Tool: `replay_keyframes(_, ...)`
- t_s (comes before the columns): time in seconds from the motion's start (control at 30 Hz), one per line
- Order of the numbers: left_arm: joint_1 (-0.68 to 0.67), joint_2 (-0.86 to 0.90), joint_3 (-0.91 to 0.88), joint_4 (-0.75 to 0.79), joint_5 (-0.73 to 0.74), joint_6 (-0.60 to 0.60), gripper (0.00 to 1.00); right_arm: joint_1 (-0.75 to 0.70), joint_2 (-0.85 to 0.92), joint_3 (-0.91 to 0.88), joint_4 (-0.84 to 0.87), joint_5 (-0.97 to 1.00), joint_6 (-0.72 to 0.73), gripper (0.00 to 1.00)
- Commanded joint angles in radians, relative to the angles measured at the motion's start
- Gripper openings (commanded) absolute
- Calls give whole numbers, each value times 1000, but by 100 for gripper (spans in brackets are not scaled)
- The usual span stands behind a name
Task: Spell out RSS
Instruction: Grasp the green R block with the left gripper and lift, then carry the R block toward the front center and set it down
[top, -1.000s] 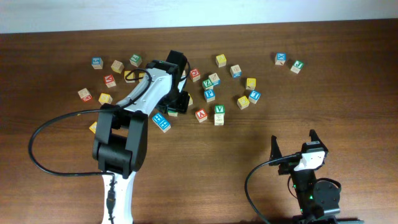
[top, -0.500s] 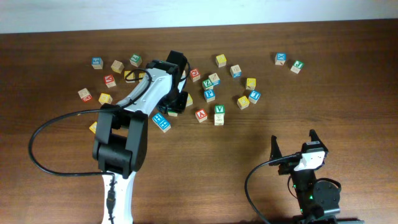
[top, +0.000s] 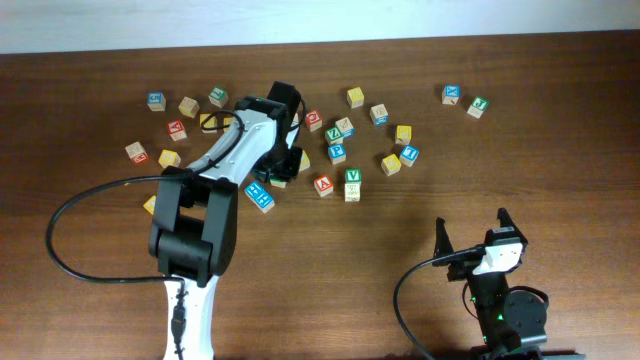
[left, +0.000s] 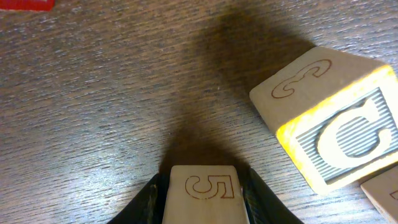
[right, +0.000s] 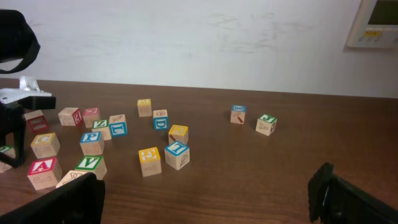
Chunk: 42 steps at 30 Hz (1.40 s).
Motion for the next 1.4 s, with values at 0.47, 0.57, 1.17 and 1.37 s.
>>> replay_keyframes(0.47,2,20,38,-66,-7,0,27,-8,-7,-5,-7,9,8,98)
replay_keyframes(0.57,2,20,85,-128,2,-1,25,-8,-7,-5,-7,9,8,98)
replay_keyframes(1.17,2,-357,466,-546,64,-26,26,-8,-7,-5,-7,9,8,98)
replay_keyframes(1.37,2,-498,453,-665,73,-48,23,-8,-7,-5,-7,9,8,98)
